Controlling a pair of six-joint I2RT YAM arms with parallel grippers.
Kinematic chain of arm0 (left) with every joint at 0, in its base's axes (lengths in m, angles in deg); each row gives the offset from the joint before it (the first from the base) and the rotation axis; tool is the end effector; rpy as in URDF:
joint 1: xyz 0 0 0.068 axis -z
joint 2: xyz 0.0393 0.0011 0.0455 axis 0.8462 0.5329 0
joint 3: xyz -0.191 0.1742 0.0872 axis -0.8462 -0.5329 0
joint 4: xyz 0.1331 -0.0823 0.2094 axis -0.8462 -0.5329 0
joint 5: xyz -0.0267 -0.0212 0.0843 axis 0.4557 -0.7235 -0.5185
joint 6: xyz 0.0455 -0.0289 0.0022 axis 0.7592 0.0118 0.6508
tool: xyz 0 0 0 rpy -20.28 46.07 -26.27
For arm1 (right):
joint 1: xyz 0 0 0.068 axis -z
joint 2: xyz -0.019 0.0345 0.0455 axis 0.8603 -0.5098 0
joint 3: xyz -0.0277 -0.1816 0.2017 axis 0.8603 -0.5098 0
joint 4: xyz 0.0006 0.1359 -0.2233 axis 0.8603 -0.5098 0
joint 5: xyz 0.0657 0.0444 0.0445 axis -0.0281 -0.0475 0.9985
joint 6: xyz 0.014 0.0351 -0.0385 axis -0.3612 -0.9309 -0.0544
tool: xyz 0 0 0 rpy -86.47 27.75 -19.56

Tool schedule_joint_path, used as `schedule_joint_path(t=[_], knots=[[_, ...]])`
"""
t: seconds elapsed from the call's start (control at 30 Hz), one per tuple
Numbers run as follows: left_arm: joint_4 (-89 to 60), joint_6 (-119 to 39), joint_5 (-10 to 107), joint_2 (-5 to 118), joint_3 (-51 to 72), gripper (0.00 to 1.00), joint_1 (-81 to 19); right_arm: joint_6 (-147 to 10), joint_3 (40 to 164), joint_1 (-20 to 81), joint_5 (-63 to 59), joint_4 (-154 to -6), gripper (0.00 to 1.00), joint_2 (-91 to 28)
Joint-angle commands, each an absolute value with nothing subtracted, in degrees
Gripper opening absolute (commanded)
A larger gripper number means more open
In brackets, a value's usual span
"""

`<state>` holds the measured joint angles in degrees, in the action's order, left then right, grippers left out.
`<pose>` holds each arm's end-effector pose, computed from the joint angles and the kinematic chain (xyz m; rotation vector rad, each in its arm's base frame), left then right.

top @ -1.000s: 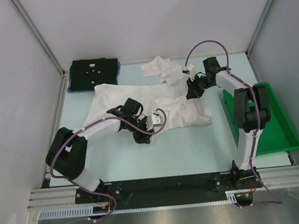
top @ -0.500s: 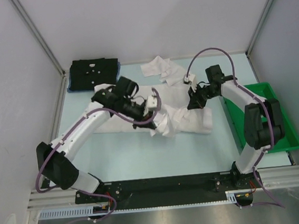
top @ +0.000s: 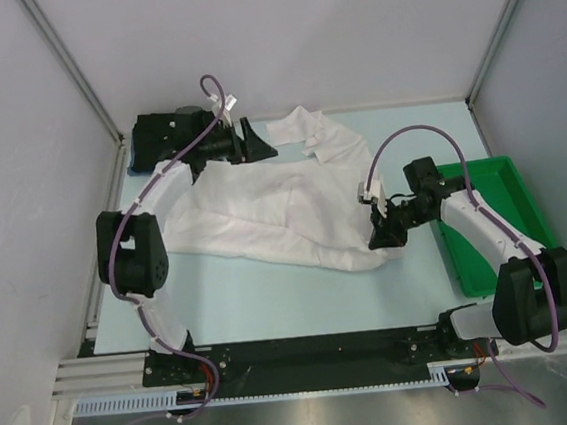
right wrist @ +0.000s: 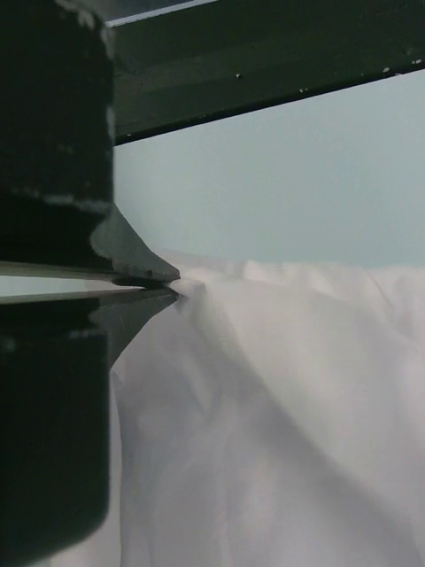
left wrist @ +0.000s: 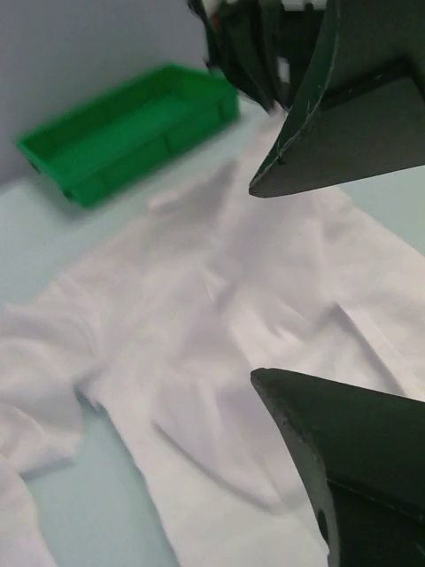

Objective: Fold and stack the long sleeve shirts
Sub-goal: Flatten the shirt out

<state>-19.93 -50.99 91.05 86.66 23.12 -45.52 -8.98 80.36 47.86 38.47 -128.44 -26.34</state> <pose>0.4147 -0.1185 0.2945 0.4173 2.0097 -1.2626 0.2278 0.0734 0.2408 -1.4346 1.9536 0.8646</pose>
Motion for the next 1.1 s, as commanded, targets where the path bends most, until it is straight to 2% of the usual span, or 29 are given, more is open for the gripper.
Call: schedule_joint_path(t=[0.0,0.03,0.1,0.13,0.2,0.23,0.3,0.53,0.67,0.7,0.83,0.97,1.0,1.07], knots=[[-49.1,-21.3,86.8,83.6,31.4,0.83,-51.6,-9.2,81.1,48.0,39.8,-128.0,0.19,-27.6],[-56.7,-4.6,87.5,84.5,33.9,0.8,-53.3,-10.1,81.7,48.0,39.4,-128.1,0.27,-28.3],[-74.4,9.3,86.3,86.1,35.8,0.79,-57.6,-14.4,82.7,48.3,39.4,-128.2,0.42,-30.8],[-78.2,18.6,82.1,87.7,37.4,0.76,-59.8,-15.8,83.8,48.8,39.6,-128.3,0.45,-31.5],[-84.7,25.5,78.0,89.5,37.7,0.75,-62.2,-21.3,84.6,49.3,40.1,-127.5,0.48,-33.8],[-85.6,31.3,74.3,90.8,37.7,0.72,-62.4,-23.1,85.2,49.6,40.1,-125.7,0.5,-34.6],[-85.5,35.4,72.3,91.7,36.6,0.73,-62.2,-27.5,86.1,50.0,40.6,-124.8,0.5,-37.4],[-83.3,42.5,66.3,98.6,38.2,0.73,-61.5,-30.3,87.9,49.9,41.9,-124.8,0.42,-42.6],[-78.9,43.9,65.0,100.6,37.9,0.74,-60.3,-29.7,88.5,49.2,40.5,-124.8,0.3,-45.4],[-78.5,44.1,64.4,100.9,37.9,0.75,-59.9,-29.3,88.9,49.2,40.2,-124.9,0.24,-45.7],[-76.9,45.4,63.6,102.9,37.3,0.74,-59.1,-28.2,90.3,48.9,40.4,-126.8,0.16,-47.3],[-74.5,47.6,61.7,102.5,33.4,0.69,-58.9,-27.0,90.6,47.8,40.7,-127.8,0.04,-47.1],[-74.2,47.9,61.4,102.3,32.4,0.63,-58.9,-26.1,90.6,47.7,40.4,-128.1,0.0,-46.9],[-74.5,48.5,61.1,101.5,30.9,0.52,-59.0,-24.2,90.6,47.4,40.1,-129.4,0.0,-46.4]])
